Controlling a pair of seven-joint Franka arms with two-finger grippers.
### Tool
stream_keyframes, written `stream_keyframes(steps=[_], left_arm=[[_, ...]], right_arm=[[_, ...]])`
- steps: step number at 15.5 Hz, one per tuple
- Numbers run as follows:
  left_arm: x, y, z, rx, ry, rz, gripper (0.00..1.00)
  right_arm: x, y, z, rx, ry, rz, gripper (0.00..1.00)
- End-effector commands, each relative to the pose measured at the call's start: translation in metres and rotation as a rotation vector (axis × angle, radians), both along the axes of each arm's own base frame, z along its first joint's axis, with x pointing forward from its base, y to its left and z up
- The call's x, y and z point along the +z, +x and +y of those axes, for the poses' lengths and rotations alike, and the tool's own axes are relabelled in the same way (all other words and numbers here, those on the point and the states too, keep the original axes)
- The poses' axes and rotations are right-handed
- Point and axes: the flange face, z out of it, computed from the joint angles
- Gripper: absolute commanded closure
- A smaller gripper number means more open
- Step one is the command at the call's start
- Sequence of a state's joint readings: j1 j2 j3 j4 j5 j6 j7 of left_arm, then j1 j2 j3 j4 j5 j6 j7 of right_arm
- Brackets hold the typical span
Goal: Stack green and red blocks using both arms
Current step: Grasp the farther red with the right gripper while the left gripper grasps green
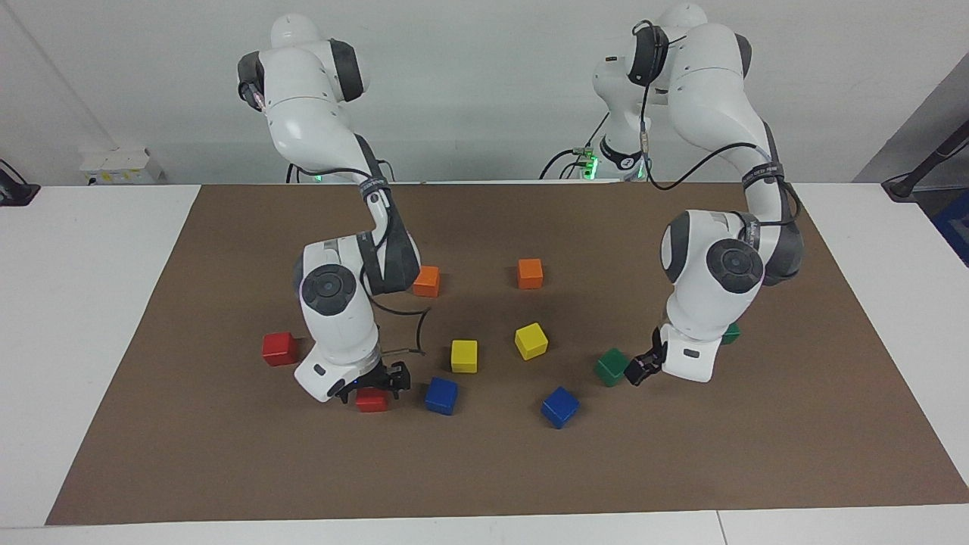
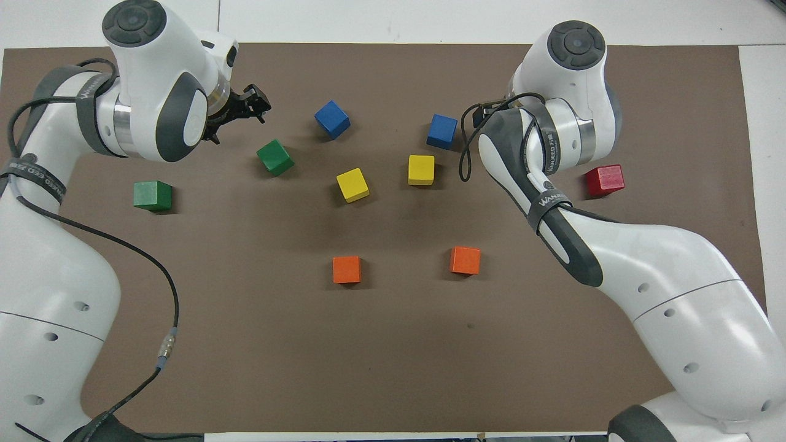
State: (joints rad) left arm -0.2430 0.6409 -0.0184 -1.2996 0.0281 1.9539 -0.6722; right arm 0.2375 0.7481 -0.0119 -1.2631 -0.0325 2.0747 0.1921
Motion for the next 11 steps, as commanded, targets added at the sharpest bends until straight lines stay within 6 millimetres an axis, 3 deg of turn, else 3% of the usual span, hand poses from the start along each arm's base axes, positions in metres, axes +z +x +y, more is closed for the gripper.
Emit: stream_keyframes(steps=[1,4,7,11], left_arm=[[-0.017,-0.009,-0.007,0.049,0.011,-0.055,0.00],[-0.028,-0.019,-0.013,0.047,0.010,-0.060,0.00],[-0.043,-0.037,-0.021,0.047,0.010,-0.056,0.00],[-0.053,-0.050,-0.027,0.066,0.006,-0.059,0.00]], right_arm=[[-0.007,0.001,-0.004,0.016,0.008,-0.012,0.01],[-0.013,-0.001,-0.004,0.012,0.015,-0.017,0.04],[-0.018,-0.003,-0.005,0.011,0.017,-0.011,0.21],[-0.018,-0.004,-0.007,0.007,0.016,-0.003,0.78]])
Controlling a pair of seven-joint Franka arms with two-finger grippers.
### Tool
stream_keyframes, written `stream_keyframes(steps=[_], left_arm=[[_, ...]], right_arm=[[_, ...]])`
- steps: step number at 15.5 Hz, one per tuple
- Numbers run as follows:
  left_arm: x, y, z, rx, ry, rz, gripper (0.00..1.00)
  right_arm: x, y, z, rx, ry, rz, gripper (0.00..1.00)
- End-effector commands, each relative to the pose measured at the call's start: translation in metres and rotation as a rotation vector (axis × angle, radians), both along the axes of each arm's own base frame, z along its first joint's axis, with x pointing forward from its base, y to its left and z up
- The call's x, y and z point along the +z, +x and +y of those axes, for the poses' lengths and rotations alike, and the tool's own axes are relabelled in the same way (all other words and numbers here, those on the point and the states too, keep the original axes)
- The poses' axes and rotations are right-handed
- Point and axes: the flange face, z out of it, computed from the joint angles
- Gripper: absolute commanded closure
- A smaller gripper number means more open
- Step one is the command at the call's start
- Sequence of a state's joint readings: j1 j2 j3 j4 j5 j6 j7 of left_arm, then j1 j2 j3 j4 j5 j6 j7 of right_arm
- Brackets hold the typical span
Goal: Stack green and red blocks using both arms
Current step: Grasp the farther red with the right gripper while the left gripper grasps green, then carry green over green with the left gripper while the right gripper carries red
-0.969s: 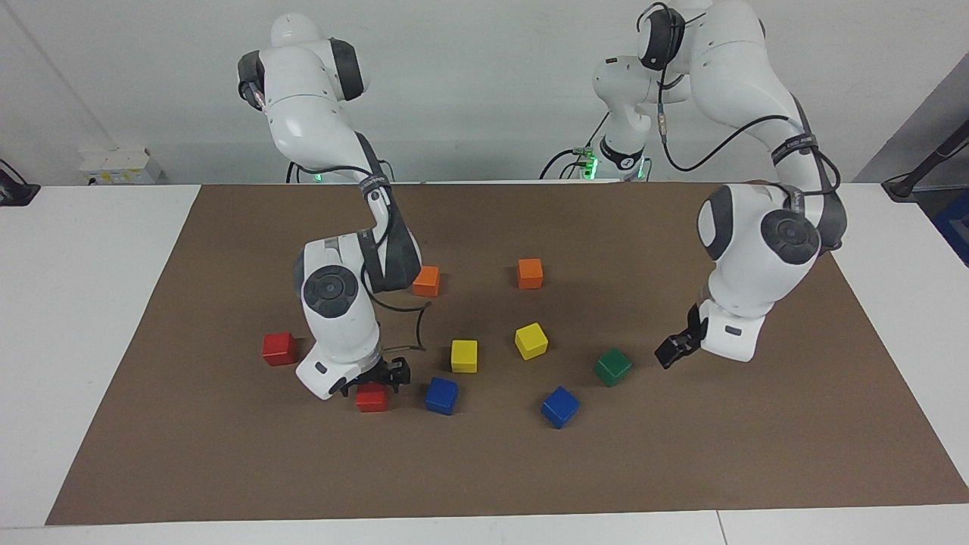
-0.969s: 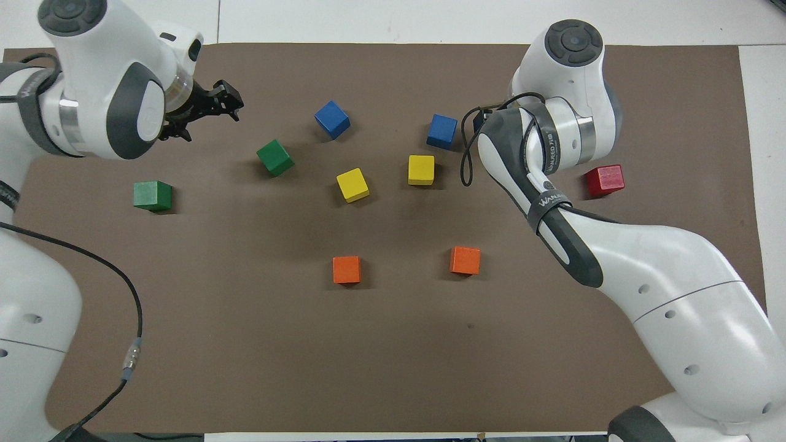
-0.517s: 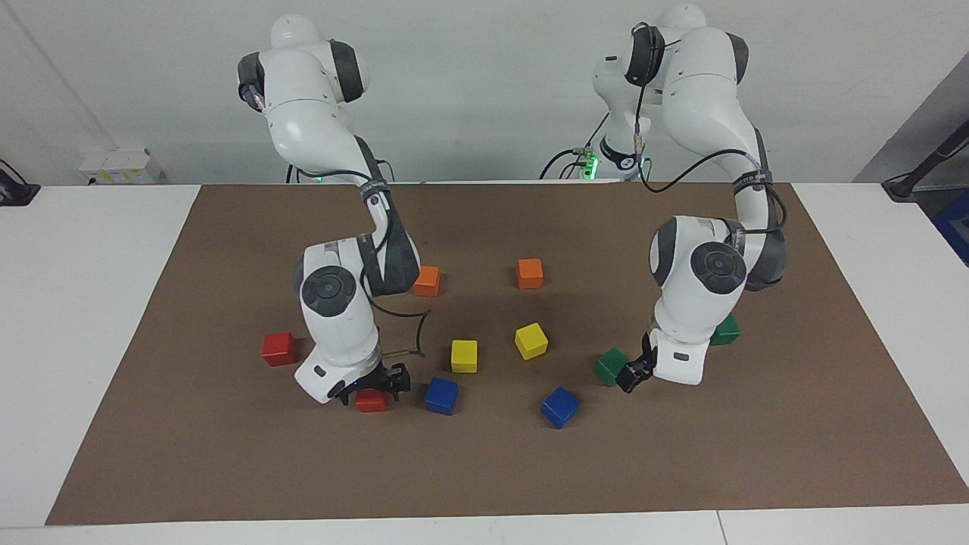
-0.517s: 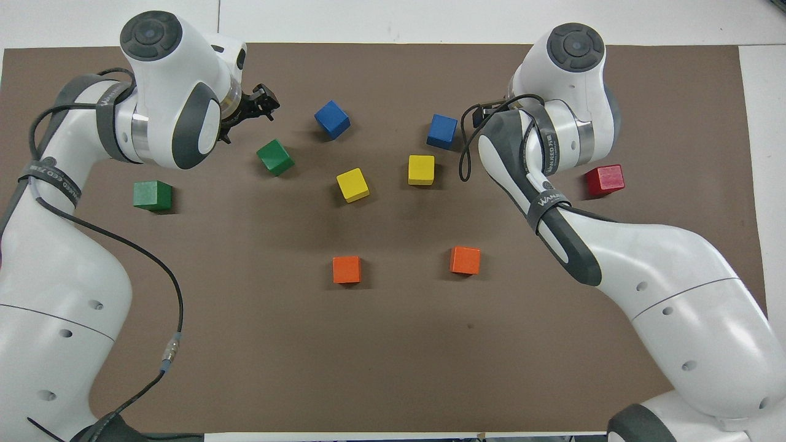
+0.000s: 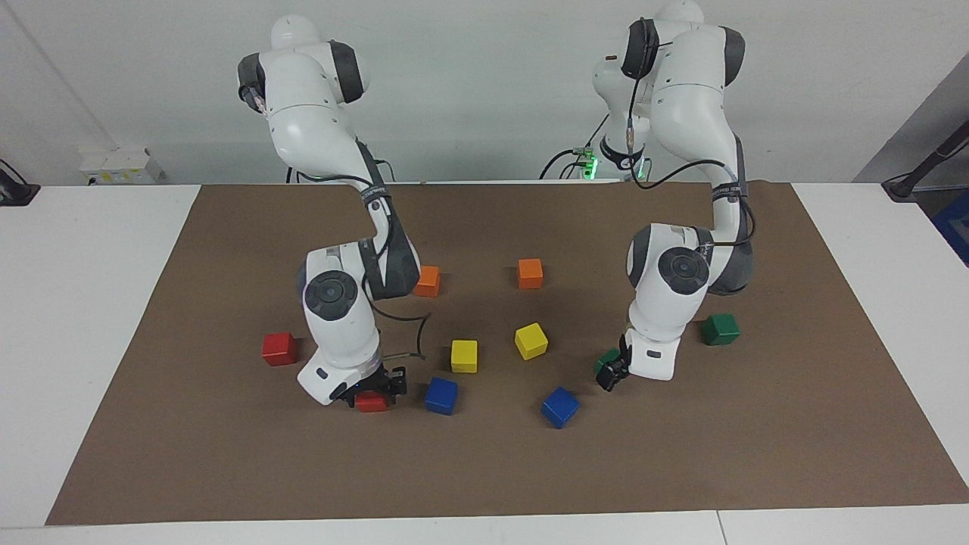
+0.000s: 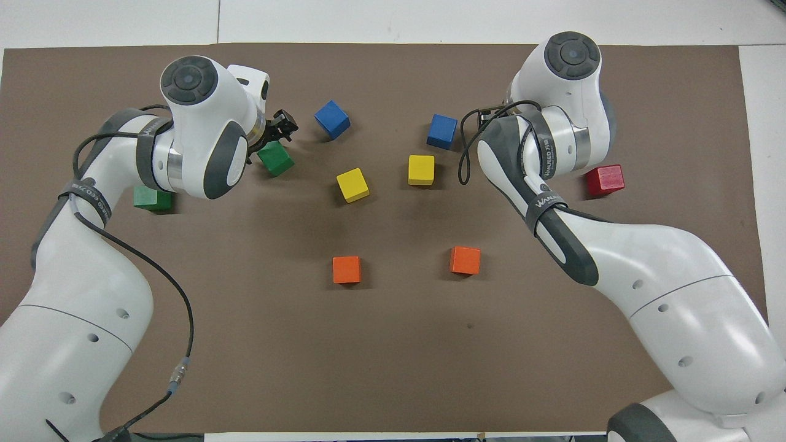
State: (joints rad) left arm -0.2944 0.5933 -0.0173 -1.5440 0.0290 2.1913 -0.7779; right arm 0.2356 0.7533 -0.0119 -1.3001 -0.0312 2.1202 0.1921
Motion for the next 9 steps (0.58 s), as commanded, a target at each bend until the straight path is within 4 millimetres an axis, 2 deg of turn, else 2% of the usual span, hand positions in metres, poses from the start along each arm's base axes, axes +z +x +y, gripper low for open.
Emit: stream_keyframes(steps=[1,2,5,8,9], left_arm=[[0.006,-0.016,0.003,0.032,0.021,-0.019,0.00],[0.005,-0.016,0.003,0.038,0.021,-0.018,0.00],[0.000,-0.022,0.000,0.049,0.014,-0.031,0.00],[-0.001,-0.021,0.000,0.070,0.009,-0.039,0.00],[0.001,-0.020,-0.001,0.071,0.007,-0.043,0.00]], right_arm=[[0.000,-0.001,-0.007,0.005,0.013,0.000,0.93],[0.000,-0.001,-0.006,0.007,0.013,0.001,1.00],[0.004,-0.002,-0.007,-0.001,0.012,0.006,1.00],[0.023,-0.007,-0.011,0.008,-0.006,0.050,1.00],[0.036,-0.009,-0.020,0.023,-0.016,0.065,1.00]])
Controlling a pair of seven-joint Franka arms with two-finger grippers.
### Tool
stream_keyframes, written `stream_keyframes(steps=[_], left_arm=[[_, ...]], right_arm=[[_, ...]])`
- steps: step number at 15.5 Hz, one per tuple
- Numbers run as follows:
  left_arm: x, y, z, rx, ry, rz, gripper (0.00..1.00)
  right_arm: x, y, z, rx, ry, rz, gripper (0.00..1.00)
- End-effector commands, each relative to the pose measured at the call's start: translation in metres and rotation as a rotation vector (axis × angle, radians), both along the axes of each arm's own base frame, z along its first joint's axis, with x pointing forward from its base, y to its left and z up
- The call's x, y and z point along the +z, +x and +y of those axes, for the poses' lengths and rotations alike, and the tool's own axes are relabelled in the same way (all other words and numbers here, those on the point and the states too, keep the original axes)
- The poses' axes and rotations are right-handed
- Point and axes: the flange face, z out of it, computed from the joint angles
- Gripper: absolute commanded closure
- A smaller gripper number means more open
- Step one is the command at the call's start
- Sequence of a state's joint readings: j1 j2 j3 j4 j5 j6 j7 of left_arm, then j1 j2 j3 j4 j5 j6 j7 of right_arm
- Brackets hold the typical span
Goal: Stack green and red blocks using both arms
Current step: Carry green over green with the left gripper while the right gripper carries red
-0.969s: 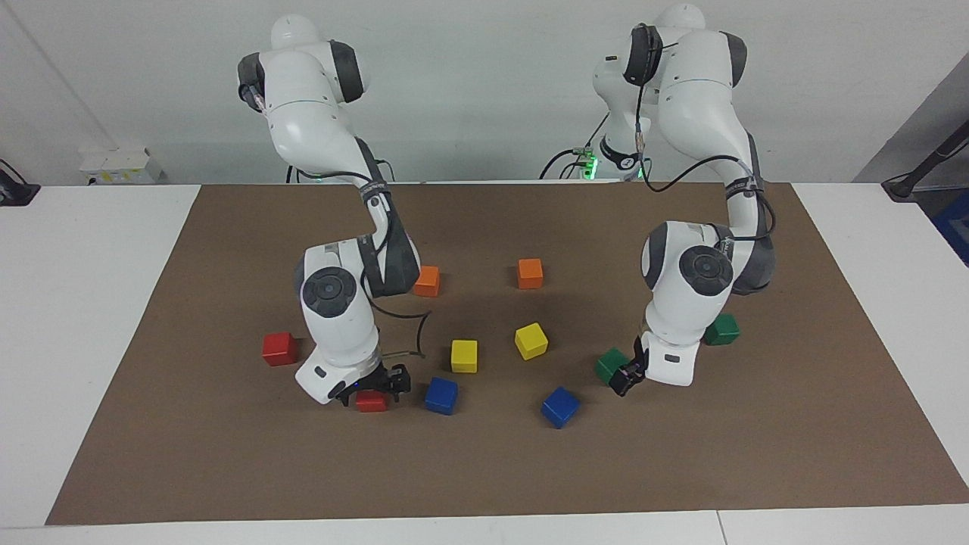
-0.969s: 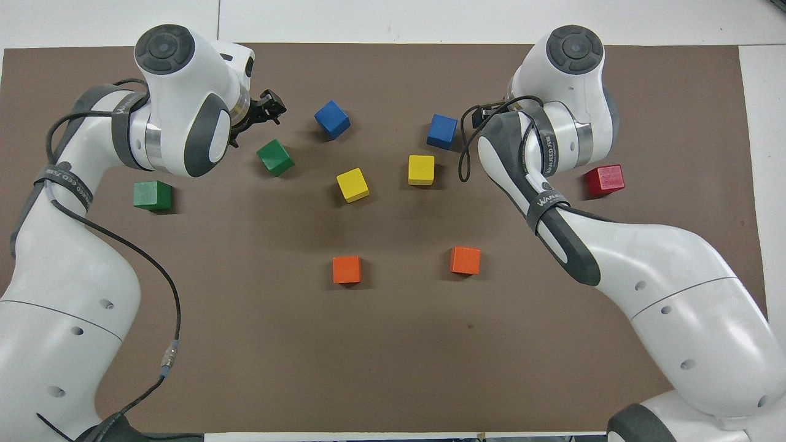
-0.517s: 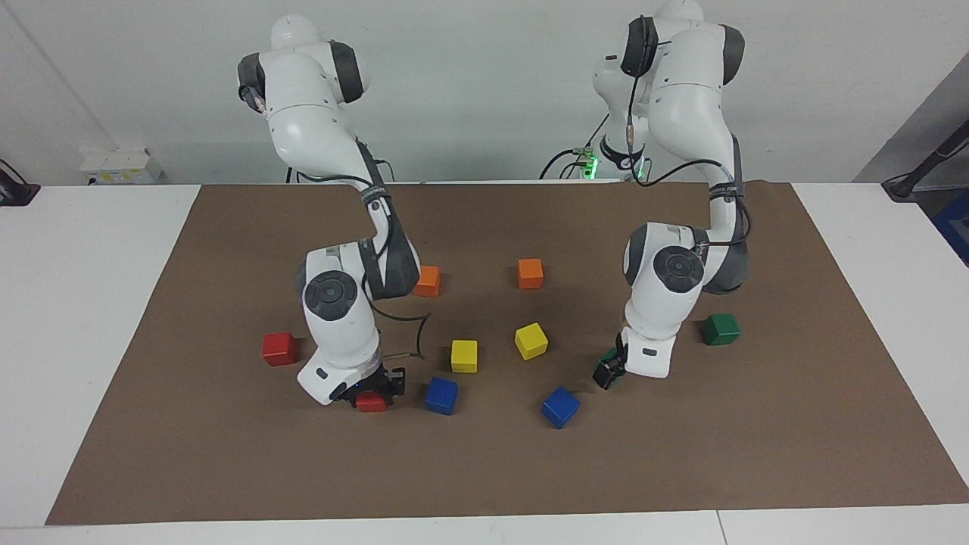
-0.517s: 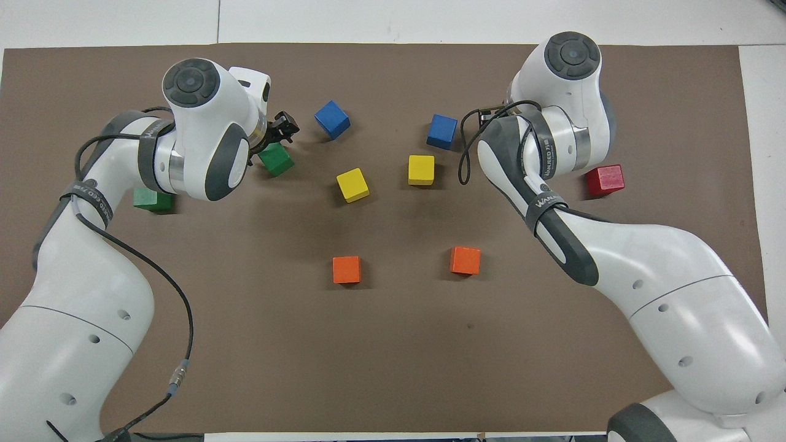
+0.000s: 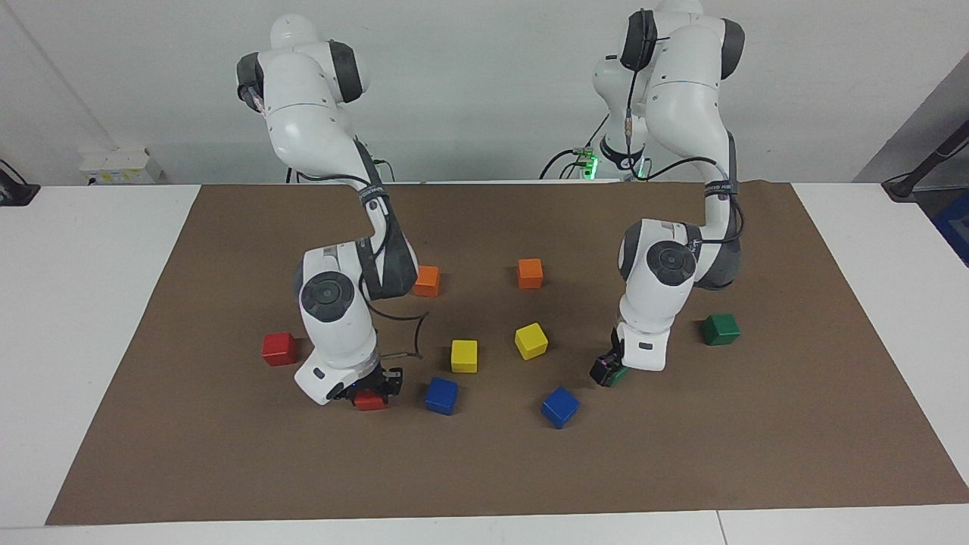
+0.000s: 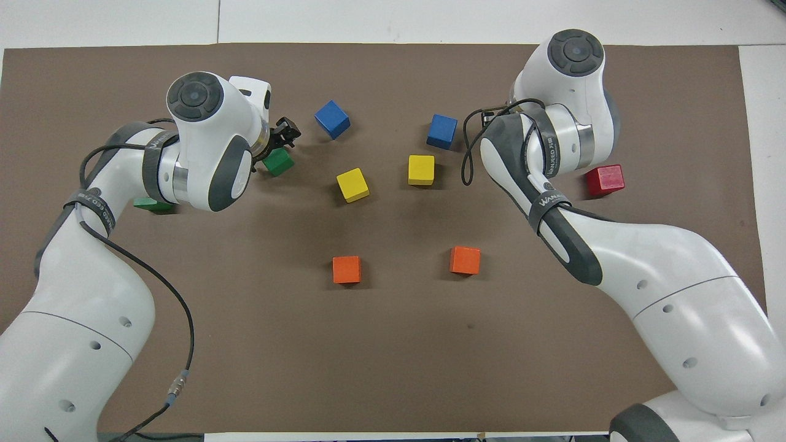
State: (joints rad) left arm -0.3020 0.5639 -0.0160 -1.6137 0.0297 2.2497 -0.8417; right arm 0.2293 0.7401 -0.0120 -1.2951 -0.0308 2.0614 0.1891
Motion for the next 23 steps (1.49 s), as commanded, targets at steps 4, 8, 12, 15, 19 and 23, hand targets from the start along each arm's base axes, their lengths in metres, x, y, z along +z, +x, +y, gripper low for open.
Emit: stream_keyframes(steps=[4,8,12,15,19,23], left_arm=[[0.007,-0.009,0.000,0.018,0.018,-0.023,0.12],[0.008,-0.016,-0.011,0.006,0.047,0.018,1.00],[0.063,0.005,0.015,-0.038,0.137,0.074,1.00],[0.113,-0.008,0.075,-0.211,0.107,0.096,1.00],[0.138,-0.028,0.160,-0.415,0.080,0.135,1.00],[0.130,-0.031,0.224,-0.563,0.007,0.132,1.00]], right_arm=[[0.088,-0.022,-0.055,0.099,-0.010,0.100,1.00],[0.114,-0.054,-0.103,0.147,-0.007,0.156,1.00],[0.093,-0.078,-0.159,0.189,0.002,0.112,1.00],[0.077,-0.091,-0.175,0.213,0.002,0.081,1.00],[0.070,-0.097,-0.177,0.210,0.001,0.064,1.00],[0.057,-0.101,-0.180,0.215,-0.012,0.003,1.00]])
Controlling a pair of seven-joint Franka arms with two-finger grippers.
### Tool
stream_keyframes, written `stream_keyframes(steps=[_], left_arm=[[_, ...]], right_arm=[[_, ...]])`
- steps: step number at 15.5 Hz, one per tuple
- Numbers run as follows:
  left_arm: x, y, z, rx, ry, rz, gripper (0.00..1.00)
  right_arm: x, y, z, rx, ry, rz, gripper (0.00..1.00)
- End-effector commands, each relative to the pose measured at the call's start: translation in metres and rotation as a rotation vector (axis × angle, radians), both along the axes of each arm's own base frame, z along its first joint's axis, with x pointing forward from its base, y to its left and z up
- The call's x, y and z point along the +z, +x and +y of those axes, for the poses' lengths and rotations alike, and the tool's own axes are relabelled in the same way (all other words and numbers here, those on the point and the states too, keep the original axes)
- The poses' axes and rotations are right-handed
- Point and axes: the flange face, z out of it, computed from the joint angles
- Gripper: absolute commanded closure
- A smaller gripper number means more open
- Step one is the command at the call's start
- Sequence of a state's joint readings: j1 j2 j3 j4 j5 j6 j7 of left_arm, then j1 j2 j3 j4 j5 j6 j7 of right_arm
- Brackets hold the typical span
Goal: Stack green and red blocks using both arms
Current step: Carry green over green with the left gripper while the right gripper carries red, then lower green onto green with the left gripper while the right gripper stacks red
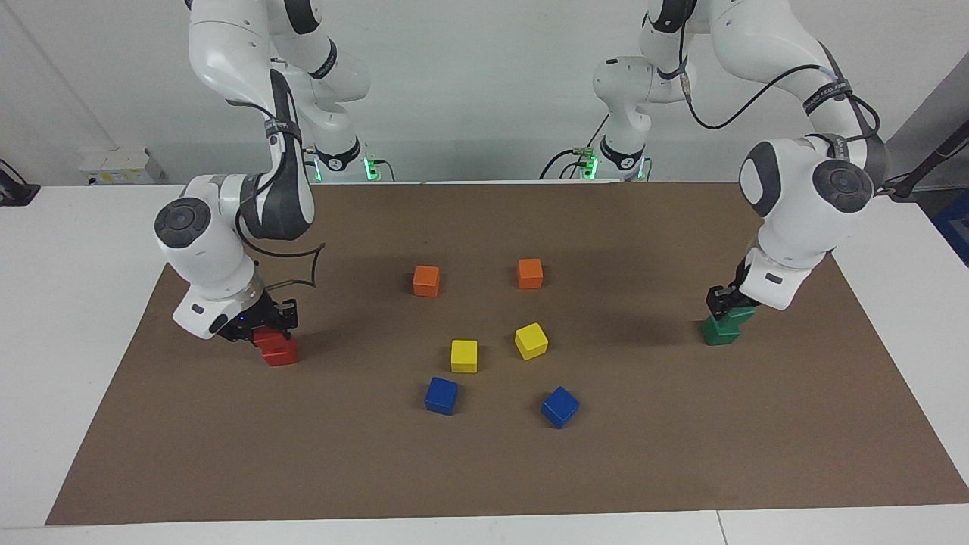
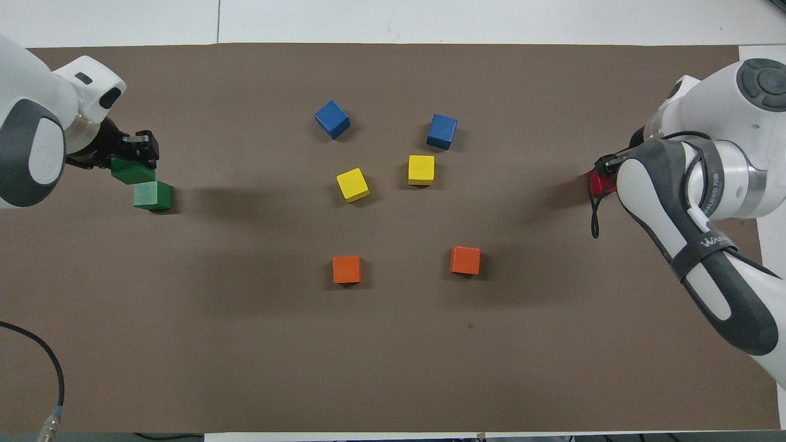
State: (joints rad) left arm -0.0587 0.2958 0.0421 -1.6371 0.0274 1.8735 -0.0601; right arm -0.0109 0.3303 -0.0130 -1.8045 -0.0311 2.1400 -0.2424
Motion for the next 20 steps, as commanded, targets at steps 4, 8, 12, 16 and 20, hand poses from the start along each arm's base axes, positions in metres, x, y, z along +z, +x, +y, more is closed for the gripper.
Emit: stream_keyframes(steps=[4,8,12,16,20], left_arm=[[-0.035,-0.019,0.038,-0.096,-0.049,-0.029,1.00],[-0.049,-0.026,0.039,-0.062,-0.048,-0.041,1.00],[-0.061,-0.029,0.036,-0.065,-0.047,-0.053,1.00],[-0.071,-0.029,0.036,-0.039,-0.045,-0.059,1.00],[-0.073,-0.029,0.036,-0.039,-0.045,-0.060,1.00]], right_arm=[[0.003,-0.009,-0.001,0.013,-0.004,-0.042,1.00],[0.002,-0.006,-0.006,0.005,-0.005,-0.073,1.00],[0.000,-0.006,-0.006,-0.021,-0.002,-0.078,1.00],[-0.006,-0.009,-0.007,-0.022,-0.002,-0.084,1.00],[-0.011,-0.011,-0.011,-0.028,-0.002,-0.092,1.00]])
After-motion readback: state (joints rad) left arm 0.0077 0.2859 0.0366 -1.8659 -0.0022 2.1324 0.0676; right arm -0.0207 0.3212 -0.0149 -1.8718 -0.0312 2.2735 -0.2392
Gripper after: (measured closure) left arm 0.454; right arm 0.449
